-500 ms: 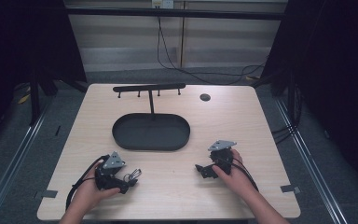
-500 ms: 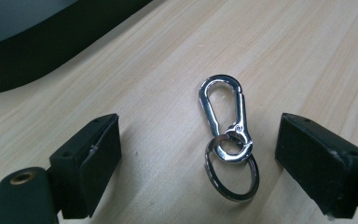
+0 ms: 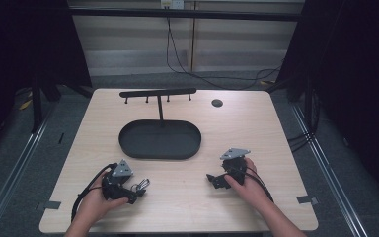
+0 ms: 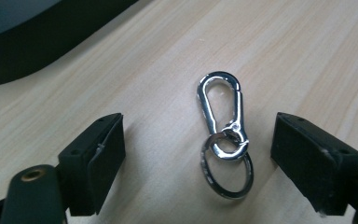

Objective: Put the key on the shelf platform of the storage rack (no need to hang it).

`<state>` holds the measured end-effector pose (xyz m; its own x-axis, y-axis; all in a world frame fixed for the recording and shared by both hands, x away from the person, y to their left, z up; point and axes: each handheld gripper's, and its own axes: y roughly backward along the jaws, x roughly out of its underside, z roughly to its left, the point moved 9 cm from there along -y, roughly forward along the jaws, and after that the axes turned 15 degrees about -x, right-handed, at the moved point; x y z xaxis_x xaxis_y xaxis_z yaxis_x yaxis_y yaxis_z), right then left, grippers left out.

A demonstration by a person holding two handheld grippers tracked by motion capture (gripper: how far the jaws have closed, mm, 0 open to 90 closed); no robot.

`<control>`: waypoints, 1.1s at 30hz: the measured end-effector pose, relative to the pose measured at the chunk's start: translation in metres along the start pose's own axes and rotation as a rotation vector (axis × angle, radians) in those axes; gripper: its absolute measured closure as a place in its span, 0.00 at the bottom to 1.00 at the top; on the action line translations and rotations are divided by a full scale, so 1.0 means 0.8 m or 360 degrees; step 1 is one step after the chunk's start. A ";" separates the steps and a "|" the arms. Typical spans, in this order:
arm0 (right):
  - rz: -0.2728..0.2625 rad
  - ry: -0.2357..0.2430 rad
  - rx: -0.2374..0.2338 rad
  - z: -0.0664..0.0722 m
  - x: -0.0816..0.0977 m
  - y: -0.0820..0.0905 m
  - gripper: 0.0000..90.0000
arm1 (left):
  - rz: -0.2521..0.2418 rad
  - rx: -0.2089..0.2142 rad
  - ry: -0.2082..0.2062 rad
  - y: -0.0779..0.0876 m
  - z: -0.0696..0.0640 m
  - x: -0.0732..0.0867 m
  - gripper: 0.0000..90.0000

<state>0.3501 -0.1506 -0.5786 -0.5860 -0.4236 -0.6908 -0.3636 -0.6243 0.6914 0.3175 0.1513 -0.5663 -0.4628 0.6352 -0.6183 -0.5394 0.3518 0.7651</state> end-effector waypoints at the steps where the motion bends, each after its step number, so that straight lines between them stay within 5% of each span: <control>1: 0.0000 0.0000 0.0000 0.000 0.000 0.000 0.00 | 0.0039 -0.0004 -0.0006 0.002 0.000 0.000 0.21; 10: 0.0000 0.0000 0.0000 0.000 0.000 0.000 0.00 | 0.0207 0.0053 0.0058 0.009 -0.003 -0.001 0.28; 23: -0.0003 0.0009 -0.0001 0.000 -0.001 0.000 0.00 | 0.0326 0.0076 0.0135 0.017 0.005 -0.009 0.41; 33: -0.0001 0.0001 -0.0002 0.000 -0.001 -0.001 0.00 | 0.0418 0.0089 0.0095 0.012 -0.001 -0.016 0.48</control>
<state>0.3504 -0.1500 -0.5785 -0.5852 -0.4239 -0.6913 -0.3630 -0.6254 0.6908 0.3174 0.1460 -0.5511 -0.6233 0.6687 -0.4054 -0.3564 0.2186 0.9084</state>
